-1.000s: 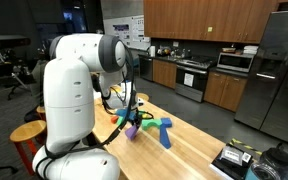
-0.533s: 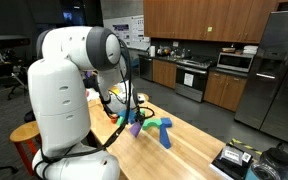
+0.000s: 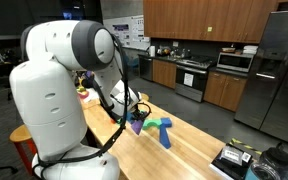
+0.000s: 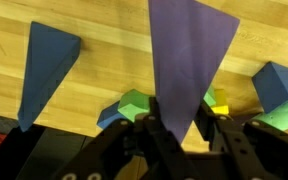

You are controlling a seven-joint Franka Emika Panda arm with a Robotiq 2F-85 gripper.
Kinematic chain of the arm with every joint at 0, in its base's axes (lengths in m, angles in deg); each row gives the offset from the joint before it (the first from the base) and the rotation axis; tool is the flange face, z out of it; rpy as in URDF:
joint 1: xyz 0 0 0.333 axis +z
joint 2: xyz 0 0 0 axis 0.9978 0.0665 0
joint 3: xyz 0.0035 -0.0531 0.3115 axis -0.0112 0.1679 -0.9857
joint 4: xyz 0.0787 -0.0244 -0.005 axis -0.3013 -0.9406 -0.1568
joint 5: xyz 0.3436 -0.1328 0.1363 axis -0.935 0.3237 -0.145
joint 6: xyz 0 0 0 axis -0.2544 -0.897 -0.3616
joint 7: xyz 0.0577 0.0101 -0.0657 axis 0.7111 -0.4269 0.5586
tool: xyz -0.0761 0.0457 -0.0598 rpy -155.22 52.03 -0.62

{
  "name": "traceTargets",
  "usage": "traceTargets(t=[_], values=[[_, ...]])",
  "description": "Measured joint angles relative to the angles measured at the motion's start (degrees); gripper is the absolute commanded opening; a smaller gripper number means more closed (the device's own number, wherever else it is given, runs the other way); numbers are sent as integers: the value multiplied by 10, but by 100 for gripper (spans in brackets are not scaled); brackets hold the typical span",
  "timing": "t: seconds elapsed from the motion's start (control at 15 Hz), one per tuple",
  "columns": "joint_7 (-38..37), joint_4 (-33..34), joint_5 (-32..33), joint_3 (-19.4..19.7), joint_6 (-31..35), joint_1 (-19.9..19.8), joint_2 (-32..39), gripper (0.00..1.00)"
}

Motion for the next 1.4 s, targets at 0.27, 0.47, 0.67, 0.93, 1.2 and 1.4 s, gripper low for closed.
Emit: traceTargets(t=[0.27, 0.47, 0.67, 0.93, 1.2, 1.4], values=[[-184, -2, 163, -5, -26, 0, -21, 13], [-323, -3, 266, -15, -66, 0, -31, 13], [-449, -8, 341, -27, -110, 1, -32, 13], [-562, -21, 398, -55, -181, -3, -26, 13], [-616, -34, 419, -87, -253, -8, -16, 13], [-637, -38, 431, -103, -308, -8, -5, 13]])
